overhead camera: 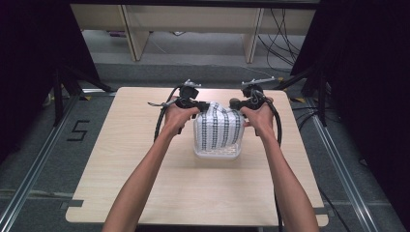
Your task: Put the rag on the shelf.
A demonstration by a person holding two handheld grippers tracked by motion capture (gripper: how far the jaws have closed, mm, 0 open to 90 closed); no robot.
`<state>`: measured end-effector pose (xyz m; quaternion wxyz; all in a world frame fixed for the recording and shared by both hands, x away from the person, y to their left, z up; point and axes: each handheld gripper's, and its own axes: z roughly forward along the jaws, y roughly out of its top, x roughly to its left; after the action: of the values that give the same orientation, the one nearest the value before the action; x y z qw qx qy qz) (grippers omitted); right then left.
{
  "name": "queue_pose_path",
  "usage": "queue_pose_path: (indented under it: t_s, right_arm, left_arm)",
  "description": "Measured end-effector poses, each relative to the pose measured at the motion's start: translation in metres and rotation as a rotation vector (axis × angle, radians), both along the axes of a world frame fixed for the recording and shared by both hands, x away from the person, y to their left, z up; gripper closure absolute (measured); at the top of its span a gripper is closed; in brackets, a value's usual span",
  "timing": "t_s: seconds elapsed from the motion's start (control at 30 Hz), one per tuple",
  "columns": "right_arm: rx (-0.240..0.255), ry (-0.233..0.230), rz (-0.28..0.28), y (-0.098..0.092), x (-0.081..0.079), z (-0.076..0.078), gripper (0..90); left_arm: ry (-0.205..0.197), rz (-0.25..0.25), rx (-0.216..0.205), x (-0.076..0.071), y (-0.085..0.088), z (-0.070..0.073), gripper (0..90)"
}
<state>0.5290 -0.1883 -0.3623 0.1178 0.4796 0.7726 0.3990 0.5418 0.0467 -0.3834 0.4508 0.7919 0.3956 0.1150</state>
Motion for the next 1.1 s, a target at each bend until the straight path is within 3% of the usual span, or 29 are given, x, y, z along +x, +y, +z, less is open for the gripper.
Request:
queue_pose_path:
  t_s: [0.1,0.17,0.2,0.23,0.27,0.3,0.37,0.43,0.5,0.53,0.63,0.73,0.8,0.87,0.97,1.0,1.1]
  right_arm:
    - [-0.008,0.025,-0.007,-0.001,0.0,-0.003,82.7]
    - [-0.027,0.011,0.008,-0.002,0.001,-0.005,79.5]
    - [0.007,0.016,-0.01,-0.003,0.001,-0.006,75.2]
    - [0.004,0.002,-0.01,-0.003,0.001,-0.007,73.0]
    - [-0.008,-0.013,-0.009,-0.004,0.002,-0.007,69.4]
    - [0.006,0.031,-0.039,-0.003,0.0,-0.005,67.1]
    - [0.02,0.019,-0.04,-0.005,0.0,-0.004,64.2]
    - [0.037,0.006,-0.045,-0.006,0.0,-0.002,63.6]
    - [0.023,-0.009,-0.038,-0.009,0.001,0.001,62.5]
    - [0.046,0.035,-0.065,-0.006,-0.003,0.004,62.2]
    - [0.04,-0.005,-0.05,-0.008,-0.002,0.005,60.7]
    - [0.043,-0.015,-0.032,-0.009,-0.002,0.007,60.1]
    - [0.06,0.016,-0.054,-0.007,-0.005,0.01,59.4]
    - [0.05,-0.004,-0.037,-0.009,-0.005,0.01,59.0]
    - [0.054,0.011,-0.047,-0.008,-0.007,0.012,58.5]
    - [0.051,-0.023,-0.026,-0.009,-0.005,0.01,58.4]
    - [0.048,-0.034,-0.013,-0.01,-0.005,0.011,58.0]
  left_arm:
    - [0.015,0.001,-0.003,0.0,0.0,-0.002,76.0]
    - [0.023,0.007,-0.01,0.0,0.001,-0.003,70.8]
    - [0.036,0.018,-0.024,0.001,0.001,-0.004,60.2]
    - [0.042,0.02,-0.024,0.002,0.002,-0.004,56.8]
    - [0.038,0.023,-0.017,0.002,0.004,-0.003,54.7]
    - [0.032,0.032,-0.012,0.002,0.005,-0.002,54.5]
    - [0.03,0.046,-0.014,0.002,0.009,0.0,50.5]
    - [0.029,0.05,-0.025,0.001,0.012,0.002,50.2]
    - [0.021,0.053,-0.034,0.0,0.015,0.005,49.8]
    - [0.023,0.052,-0.042,0.0,0.017,0.006,49.7]
    - [0.005,0.054,-0.029,-0.003,0.021,0.011,49.1]
    - [0.0,0.051,-0.035,-0.005,0.024,0.013,48.8]
    - [-0.003,0.059,-0.034,-0.006,0.027,0.015,48.4]
    - [-0.007,0.067,-0.037,-0.009,0.03,0.016,47.3]
    - [-0.004,0.062,-0.042,-0.01,0.034,0.016,44.9]
    - [-0.002,0.062,-0.043,-0.011,0.034,0.016,44.6]
    - [-0.009,0.072,-0.045,-0.012,0.036,0.016,43.2]
